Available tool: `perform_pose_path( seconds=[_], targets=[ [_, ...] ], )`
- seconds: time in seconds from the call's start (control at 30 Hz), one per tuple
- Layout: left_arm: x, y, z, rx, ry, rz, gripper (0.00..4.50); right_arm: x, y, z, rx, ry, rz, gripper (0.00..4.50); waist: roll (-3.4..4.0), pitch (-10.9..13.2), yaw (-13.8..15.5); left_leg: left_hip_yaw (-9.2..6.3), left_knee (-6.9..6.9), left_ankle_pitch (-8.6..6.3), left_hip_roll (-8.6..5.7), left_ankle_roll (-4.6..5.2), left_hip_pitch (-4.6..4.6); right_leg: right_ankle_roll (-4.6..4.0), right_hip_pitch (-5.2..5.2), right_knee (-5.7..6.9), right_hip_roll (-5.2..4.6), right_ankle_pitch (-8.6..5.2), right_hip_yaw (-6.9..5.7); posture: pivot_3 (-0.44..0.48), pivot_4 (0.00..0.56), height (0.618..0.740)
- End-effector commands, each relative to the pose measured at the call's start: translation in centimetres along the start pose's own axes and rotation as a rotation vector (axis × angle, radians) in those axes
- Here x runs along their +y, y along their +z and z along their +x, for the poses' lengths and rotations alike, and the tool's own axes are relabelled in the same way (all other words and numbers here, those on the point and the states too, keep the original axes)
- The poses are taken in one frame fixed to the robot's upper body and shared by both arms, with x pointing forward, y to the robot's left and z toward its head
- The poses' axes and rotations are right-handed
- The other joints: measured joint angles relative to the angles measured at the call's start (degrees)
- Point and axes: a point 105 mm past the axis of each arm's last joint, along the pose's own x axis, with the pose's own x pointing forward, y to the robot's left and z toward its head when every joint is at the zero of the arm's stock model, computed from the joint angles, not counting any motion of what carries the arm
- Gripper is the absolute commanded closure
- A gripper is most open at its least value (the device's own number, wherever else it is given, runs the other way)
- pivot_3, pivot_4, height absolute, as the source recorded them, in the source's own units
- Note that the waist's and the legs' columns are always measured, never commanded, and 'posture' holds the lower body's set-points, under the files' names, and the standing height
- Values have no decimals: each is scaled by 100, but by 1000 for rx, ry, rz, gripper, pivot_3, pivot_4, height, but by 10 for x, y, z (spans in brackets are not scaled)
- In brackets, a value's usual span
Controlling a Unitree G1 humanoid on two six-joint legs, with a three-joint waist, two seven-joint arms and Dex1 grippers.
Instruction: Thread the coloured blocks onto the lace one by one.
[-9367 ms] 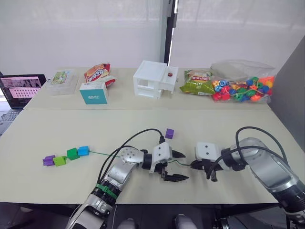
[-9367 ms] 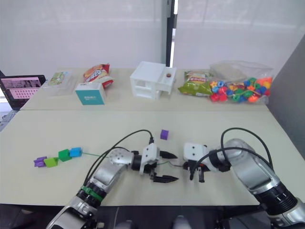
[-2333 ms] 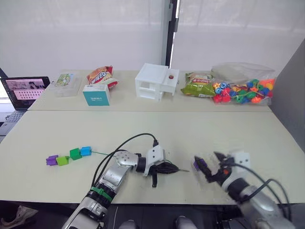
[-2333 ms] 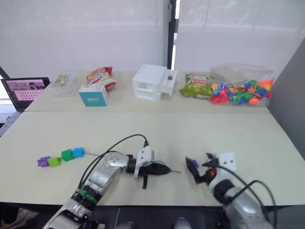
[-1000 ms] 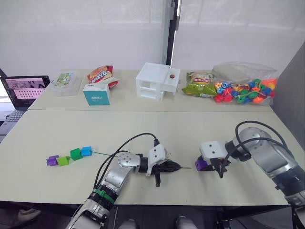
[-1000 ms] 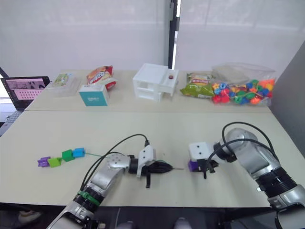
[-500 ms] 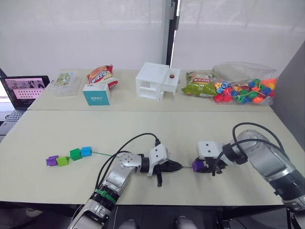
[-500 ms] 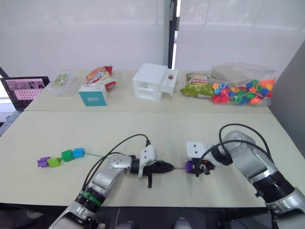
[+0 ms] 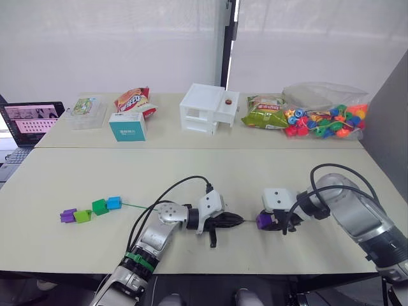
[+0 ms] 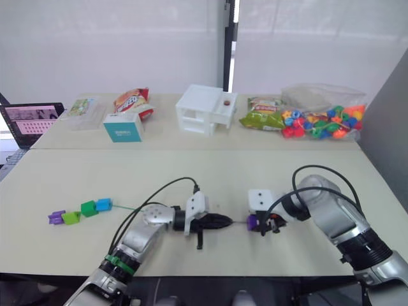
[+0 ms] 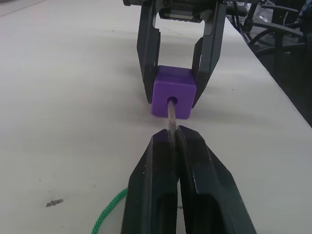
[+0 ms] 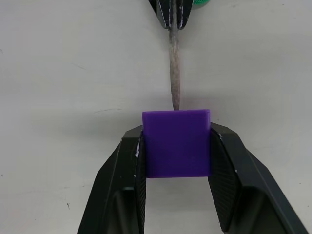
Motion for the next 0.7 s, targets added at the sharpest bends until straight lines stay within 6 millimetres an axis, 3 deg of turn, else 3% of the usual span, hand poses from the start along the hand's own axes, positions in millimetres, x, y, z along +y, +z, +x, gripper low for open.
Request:
perform_pose_path(
  seconds=[0.03, 0.33, 0.47, 0.7],
  targets=[
    [-4, 9, 5, -28, -25, 18, 4500, 3, 0, 3, -9, 1, 7, 3332, 0, 0, 0, 0, 0, 0, 0, 0, 0, 0, 0, 0, 0, 0, 0, 0, 150, 740],
    [-3, 8, 15, -19, -41, 36, 4500, 2, 9, 3, -48, -15, 12, 3332, 0, 0, -8, 0, 0, 0, 0, 0, 0, 0, 0, 0, 1, 0, 0, 0, 150, 740],
    [-3, 10, 29, -5, -58, 69, 4500, 7, 17, 2, -73, -4, 29, 3332, -1, 0, -5, -1, 0, 0, 0, 0, 0, 0, 0, 1, 2, 0, 0, 0, 150, 740],
    [-8, 18, 43, -34, -83, 49, 4500, 7, 14, 4, -62, -21, 43, 3332, -1, 1, 14, 0, 2, 0, -1, 0, -3, 0, 1, -2, 0, 0, 1, 0, 150, 740]
  ],
)
